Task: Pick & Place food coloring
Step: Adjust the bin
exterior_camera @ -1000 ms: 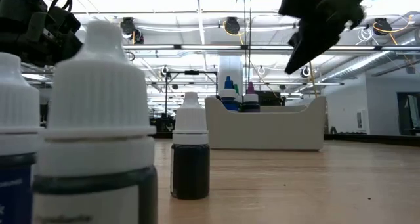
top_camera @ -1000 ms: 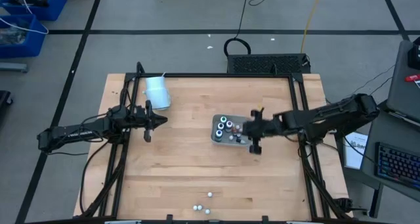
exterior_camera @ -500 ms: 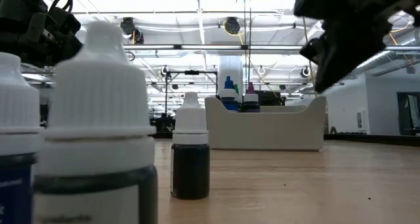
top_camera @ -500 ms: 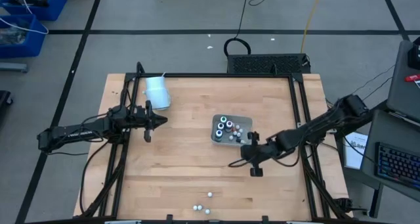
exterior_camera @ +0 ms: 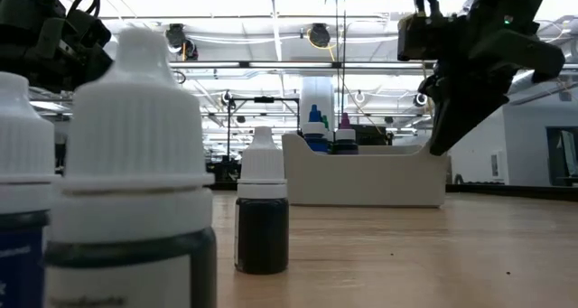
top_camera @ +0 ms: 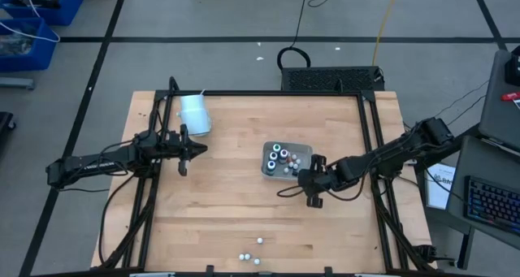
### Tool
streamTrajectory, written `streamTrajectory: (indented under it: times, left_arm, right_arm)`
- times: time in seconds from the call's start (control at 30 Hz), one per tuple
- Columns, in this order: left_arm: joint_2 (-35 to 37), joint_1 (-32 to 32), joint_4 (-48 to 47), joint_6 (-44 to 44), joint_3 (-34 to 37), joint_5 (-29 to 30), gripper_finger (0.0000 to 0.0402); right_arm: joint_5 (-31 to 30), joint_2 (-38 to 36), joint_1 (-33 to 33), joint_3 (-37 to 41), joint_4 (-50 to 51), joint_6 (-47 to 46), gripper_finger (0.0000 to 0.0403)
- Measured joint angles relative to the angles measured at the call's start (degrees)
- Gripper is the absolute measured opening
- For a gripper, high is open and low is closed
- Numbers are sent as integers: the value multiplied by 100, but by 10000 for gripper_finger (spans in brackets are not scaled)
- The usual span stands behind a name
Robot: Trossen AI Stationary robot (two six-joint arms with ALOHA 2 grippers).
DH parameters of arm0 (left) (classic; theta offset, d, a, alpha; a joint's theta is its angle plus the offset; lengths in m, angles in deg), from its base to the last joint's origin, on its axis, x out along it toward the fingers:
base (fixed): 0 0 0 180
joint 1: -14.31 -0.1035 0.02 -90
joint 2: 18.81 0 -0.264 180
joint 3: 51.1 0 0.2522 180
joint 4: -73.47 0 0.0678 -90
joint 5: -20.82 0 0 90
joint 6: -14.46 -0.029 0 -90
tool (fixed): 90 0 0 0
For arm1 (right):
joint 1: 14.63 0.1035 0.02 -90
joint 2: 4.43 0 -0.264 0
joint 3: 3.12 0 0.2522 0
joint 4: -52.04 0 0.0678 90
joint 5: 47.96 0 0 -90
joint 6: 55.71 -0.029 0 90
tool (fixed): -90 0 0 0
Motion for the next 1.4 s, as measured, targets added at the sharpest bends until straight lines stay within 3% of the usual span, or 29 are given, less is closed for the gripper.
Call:
streamTrajectory:
  times: [0.43,0.73,0.8,0.93,1.07,1.17,1.4]
  left_arm:
    - [0,-2,2,-2,0,2,37]
    - [0,-1,2,-2,0,2,37]
    - [0,-2,4,-2,0,4,37]
    - [0,-2,3,-2,0,4,37]
    - [0,-2,11,-2,0,7,37]
    - [0,-2,26,-2,0,8,37]
    - [0,-2,70,-2,0,10,37]
  right_arm:
    - [5,-1,-246,361,-30,-54,0]
    - [286,-418,-79,356,-748,265,0]
    - [-43,-687,-37,312,-673,298,0]
    - [-1342,-1396,-54,247,-132,301,0]
    - [-2119,-1936,-569,247,400,447,0]
    - [-1846,-2018,-1202,247,359,875,0]
    - [-587,-1570,-2606,249,-46,1973,0]
